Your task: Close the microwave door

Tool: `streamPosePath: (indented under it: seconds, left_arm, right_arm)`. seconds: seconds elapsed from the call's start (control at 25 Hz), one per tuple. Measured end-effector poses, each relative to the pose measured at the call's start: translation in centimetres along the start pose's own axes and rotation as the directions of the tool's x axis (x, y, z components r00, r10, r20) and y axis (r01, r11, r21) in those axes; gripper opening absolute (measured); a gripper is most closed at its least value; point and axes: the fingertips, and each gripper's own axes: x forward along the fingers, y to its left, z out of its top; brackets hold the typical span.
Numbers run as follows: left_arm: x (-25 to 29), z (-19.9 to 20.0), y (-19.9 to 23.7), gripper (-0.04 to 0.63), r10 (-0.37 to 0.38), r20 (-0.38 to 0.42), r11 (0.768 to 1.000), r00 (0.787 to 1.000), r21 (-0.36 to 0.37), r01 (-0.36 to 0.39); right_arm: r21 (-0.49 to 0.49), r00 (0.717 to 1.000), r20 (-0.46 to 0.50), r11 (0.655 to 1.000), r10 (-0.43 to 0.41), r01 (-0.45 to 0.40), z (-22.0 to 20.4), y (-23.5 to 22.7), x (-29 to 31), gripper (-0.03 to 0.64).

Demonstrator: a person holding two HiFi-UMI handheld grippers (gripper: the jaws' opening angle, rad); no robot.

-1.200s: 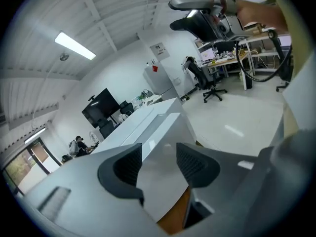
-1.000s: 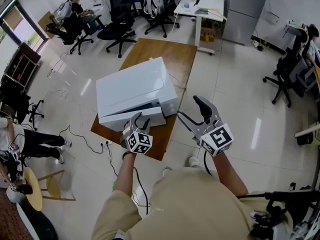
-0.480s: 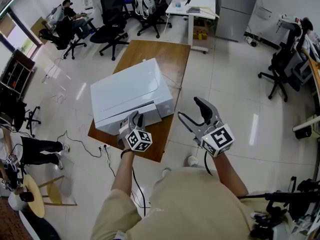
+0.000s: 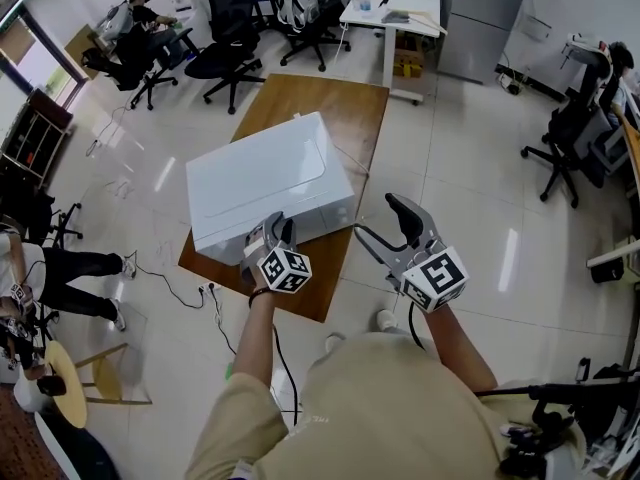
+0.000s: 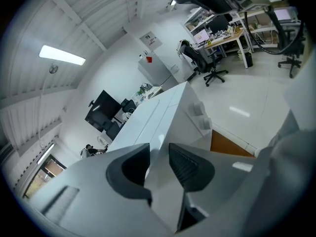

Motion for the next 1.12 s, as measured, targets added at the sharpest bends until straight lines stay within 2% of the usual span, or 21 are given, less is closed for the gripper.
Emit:
streamPosePath:
  seconds: [0.16,0.28,0.36,0.48,0.6,0.72,0.8,0.92,1.04,1.12]
  left_arm:
    - [-0.3,-0.2,0.1,0.118,0.045,0.038,0.999,0.998,-0.009,-0.044]
    - [-0.2,-0.1,-0.1,0.118,0.001,0.033,0.999,0.999,-0.05,0.001]
    - [-0.4,0.2,-0.2,0.115,-0.045,0.036,0.99,0.998,-0.134,0.05]
    - [-2.4,1.2,0.4,0.118,-0.09,0.075,0.945,0.993,-0.309,0.109]
    - [-6.1,3.4,3.0,0.137,-0.009,0.16,0.912,0.987,-0.404,0.074]
    - [-11.5,4.7,5.3,0.154,0.095,0.217,0.888,0.972,-0.46,0.016]
    - [-15.6,4.8,6.5,0.164,0.18,0.256,0.85,0.95,-0.526,-0.019]
    - [-20.7,4.8,8.9,0.17,0.309,0.291,0.768,0.906,-0.638,-0.057]
    - [-22.9,5.8,11.7,0.177,0.389,0.316,0.719,0.865,-0.691,-0.071]
    - [-24.3,6.5,13.7,0.194,0.421,0.341,0.678,0.84,-0.734,-0.042]
  right_arm:
    - [0.011,1.0,-0.007,1.0,0.025,-0.025,-0.3,0.8,1.2,0.318]
    - [0.012,0.999,-0.002,0.999,0.04,-0.04,-0.2,1.1,1.7,0.318]
    - [0.016,0.999,0.002,0.999,0.049,-0.049,-0.1,0.9,2.1,0.318]
    - [0.025,0.998,0.005,0.998,0.064,-0.064,0.0,1.2,2.7,0.318]
    - [0.03,0.996,0.015,0.996,0.087,-0.088,0.1,1.4,3.8,0.318]
    - [0.06,0.995,0.013,0.993,0.1,-0.101,-0.5,2.6,4.7,0.318]
    - [0.054,0.994,0.002,0.992,0.111,-0.111,-1.1,4.1,5.1,0.318]
    - [0.008,0.99,-0.012,0.99,0.139,-0.139,-0.8,6.2,6.1,0.318]
    - [-0.008,0.986,-0.023,0.987,0.163,-0.163,0.7,6.6,7.1,0.318]
    - [-0.01,0.984,-0.043,0.985,0.172,-0.173,0.9,7.1,7.7,0.318]
